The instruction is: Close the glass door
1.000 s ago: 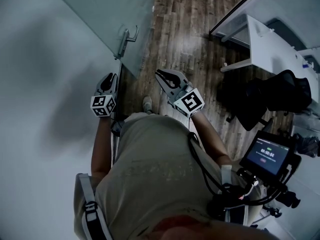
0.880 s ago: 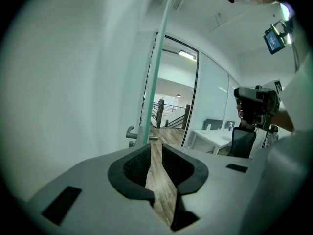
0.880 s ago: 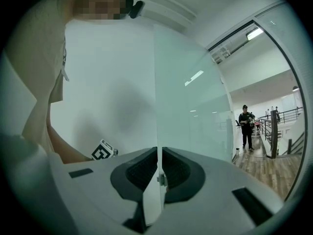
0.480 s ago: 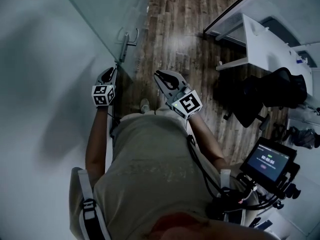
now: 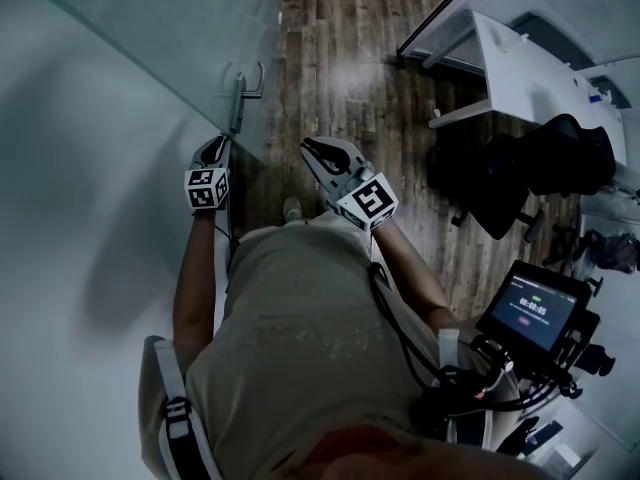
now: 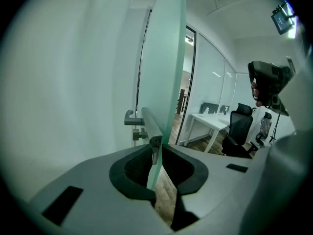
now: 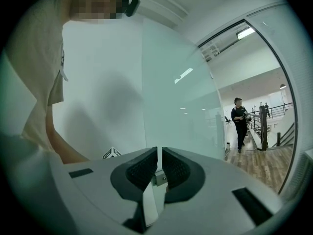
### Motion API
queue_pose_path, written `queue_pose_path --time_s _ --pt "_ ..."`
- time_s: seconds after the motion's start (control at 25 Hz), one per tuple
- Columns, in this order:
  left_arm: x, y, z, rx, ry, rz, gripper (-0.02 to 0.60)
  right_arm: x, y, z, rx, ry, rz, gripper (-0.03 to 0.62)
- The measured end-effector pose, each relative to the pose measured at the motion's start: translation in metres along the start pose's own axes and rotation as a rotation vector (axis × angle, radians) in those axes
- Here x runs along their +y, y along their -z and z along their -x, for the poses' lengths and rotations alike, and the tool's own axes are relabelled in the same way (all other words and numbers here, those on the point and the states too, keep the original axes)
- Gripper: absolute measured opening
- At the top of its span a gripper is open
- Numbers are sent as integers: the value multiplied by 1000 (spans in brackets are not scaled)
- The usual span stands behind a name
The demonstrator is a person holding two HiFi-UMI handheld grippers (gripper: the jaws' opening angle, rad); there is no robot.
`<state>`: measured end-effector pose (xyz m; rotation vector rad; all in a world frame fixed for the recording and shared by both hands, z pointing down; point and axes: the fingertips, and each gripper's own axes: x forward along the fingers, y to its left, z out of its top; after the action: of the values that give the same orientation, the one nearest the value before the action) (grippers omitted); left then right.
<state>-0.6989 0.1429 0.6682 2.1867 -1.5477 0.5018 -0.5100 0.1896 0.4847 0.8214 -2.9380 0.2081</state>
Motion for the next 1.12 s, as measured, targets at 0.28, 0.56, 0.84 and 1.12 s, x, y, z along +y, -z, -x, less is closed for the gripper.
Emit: queue_pose_path --time_s 0.28,0.56,0.84,1.12 --pt "-4 6 6 -6 -9 -12 66 0 -1 0 15 2 10 17" --pt "-5 7 7 -23 -21 12 55 -4 1 -1 9 8 14 17" --pt "-12 7 5 -19 -14 8 54 -6 1 -1 4 14 10 17" --pt "-21 6 1 -13 -3 0 52 -7 3 1 -2 24 -1 17"
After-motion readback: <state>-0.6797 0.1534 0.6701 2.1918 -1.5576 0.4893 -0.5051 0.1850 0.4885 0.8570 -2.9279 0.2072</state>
